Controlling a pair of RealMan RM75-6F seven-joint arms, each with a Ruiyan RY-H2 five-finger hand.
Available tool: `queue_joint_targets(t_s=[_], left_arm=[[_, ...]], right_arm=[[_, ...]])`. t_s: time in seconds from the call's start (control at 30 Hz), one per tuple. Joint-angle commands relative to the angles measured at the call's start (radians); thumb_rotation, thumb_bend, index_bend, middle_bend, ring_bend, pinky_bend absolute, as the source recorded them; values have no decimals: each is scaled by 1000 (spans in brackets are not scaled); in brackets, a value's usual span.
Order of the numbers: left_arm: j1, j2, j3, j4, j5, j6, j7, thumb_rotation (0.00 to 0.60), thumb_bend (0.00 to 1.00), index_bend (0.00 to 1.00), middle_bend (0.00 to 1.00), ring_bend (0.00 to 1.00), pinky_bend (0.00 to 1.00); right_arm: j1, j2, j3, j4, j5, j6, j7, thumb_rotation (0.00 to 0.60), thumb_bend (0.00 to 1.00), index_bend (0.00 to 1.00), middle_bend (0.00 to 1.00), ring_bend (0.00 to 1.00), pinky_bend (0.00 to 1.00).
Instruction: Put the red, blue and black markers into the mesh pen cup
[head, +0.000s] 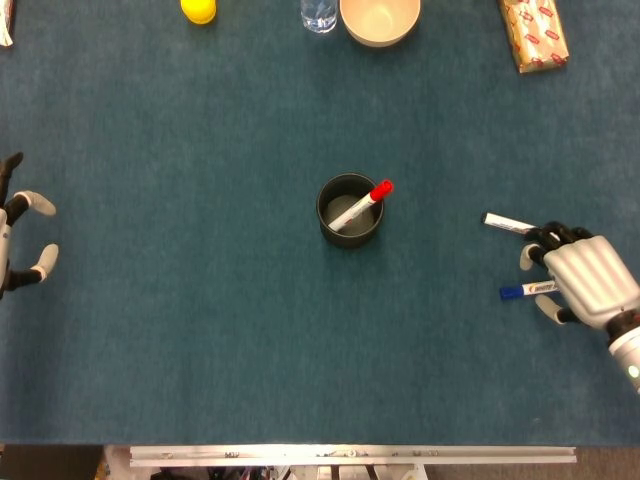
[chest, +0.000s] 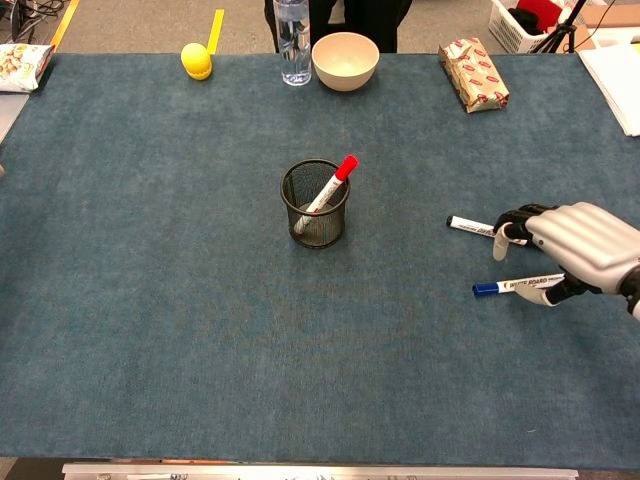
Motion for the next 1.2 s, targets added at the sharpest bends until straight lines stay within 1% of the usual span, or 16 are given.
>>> queue_joint_targets(t_s=[0.03, 0.2, 0.5, 0.73, 1.2], left_arm=[[3, -1, -1, 3, 2, -3, -3, 600, 293, 398, 56, 9, 0], [9, -2, -5, 9, 4, -7, -8, 600, 293, 398, 56, 8, 0], [19, -6, -9, 19, 6, -14, -17, 600, 293, 398, 56, 9, 0], [26, -8, -12, 24, 11, -17, -25, 600, 293, 398, 56, 8, 0], [36, -8, -17, 30, 18, -21, -34, 600, 293, 398, 56, 8, 0]], right_arm=[[3, -9, -4, 9, 7, -6, -9, 600, 278, 433, 257, 189, 308], [9, -24, -9, 25, 26, -21, -21, 600, 295, 450, 254, 189, 308], [18, -42, -16, 42, 32, -26, -41, 600, 295, 451, 251, 188, 306], [19, -56, -27, 64, 13, -7, -79, 600, 296, 457, 250, 188, 305], [23, -79, -35, 93, -5, -2, -93, 600, 297, 458, 251, 189, 305]])
